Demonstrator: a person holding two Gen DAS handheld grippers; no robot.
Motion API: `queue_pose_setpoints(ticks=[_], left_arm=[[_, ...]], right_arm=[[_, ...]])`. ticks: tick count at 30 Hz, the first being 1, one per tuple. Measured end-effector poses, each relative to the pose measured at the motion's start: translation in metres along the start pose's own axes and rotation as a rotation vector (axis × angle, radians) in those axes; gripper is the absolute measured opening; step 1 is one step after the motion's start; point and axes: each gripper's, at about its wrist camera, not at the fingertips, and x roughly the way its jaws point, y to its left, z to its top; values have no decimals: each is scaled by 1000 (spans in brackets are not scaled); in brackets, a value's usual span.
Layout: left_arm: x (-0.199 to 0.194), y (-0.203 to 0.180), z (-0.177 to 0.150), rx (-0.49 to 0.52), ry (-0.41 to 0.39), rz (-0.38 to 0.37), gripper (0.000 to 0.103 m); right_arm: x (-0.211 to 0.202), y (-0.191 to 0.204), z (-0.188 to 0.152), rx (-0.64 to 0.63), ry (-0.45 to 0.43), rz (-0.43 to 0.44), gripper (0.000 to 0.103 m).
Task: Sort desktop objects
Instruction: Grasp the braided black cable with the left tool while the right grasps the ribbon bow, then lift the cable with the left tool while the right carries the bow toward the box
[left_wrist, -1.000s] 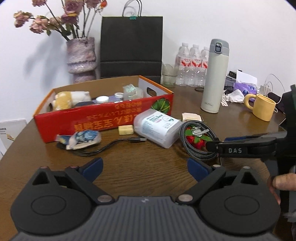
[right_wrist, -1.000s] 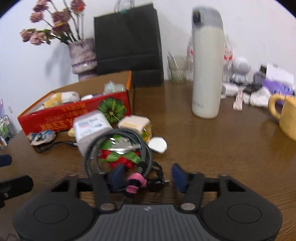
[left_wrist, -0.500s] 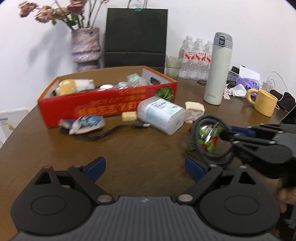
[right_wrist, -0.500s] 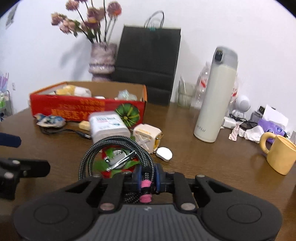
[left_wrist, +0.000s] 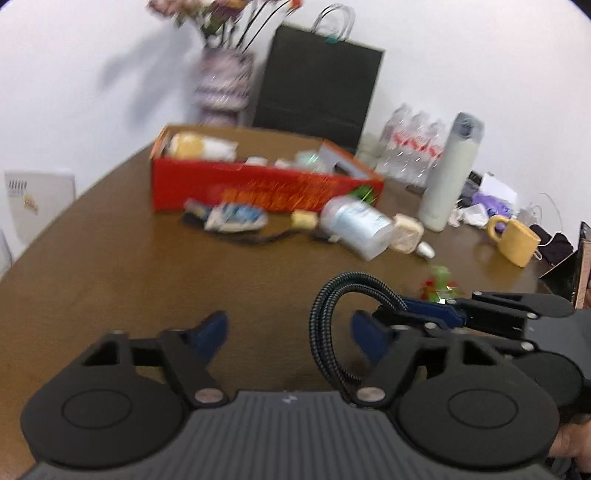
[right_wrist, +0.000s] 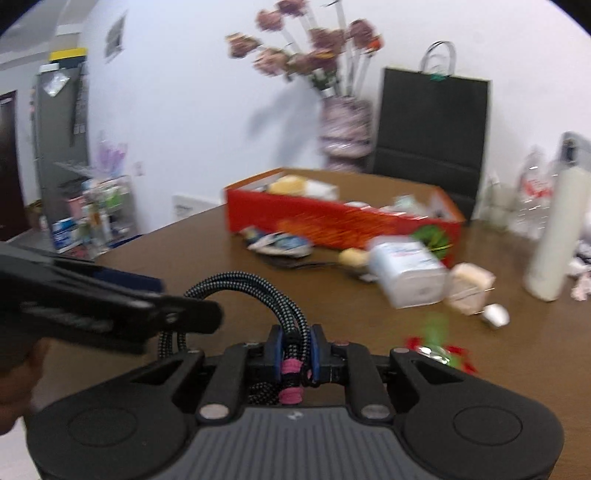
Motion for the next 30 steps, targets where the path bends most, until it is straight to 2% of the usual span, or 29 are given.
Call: queue_pose_setpoints(ticks=[1,3,4,5,7,9,11,12,13,15,18,20,23,28,30], left_arm=[[3,4,-1,-10,15,2,53],[10,8,-5,-6,42,27,49],[13,9,-7,9,51,47,38],[14,8,-9,24,41,59,36],[14,9,-13,31,41,31,11],[13,6,-14,50,24,45,11],[11,3,-16,80,-3,73,10],[9,3,-16,80,-18,85,10],[8,5,-16,74,-24,92,10],[6,8,-15,71,-30,106,10],[2,12,-12,69,-47,126,10],[-1,15,-10,63,-60,131,10],[-5,17,-7,60,-73,139,10],[-4,20,-5,57,-66,149,10],[-2,21,-6,54,-61,149,10]], right_arm=[[2,6,0,-14,8,8,14],[5,19,-3,-48,16,14,15],[6,24,-4,-74,14,6,15],[6,29,-6,-96,11,-7,15],[7,35,-7,-120,16,-5,16],[7,38,-9,-138,27,-11,17],[5,41,-11,-164,31,-29,32],[1,40,-10,-168,13,-42,52],[-5,39,-10,-170,-18,-57,63],[-19,35,-10,-185,-107,-127,71],[-27,16,-10,-155,-137,-250,73],[-21,-5,-12,-100,-89,-309,73],[-14,-28,-18,-41,-15,-348,72],[-19,-28,-25,-41,-2,-321,71],[-12,-26,-26,-54,29,-311,71]])
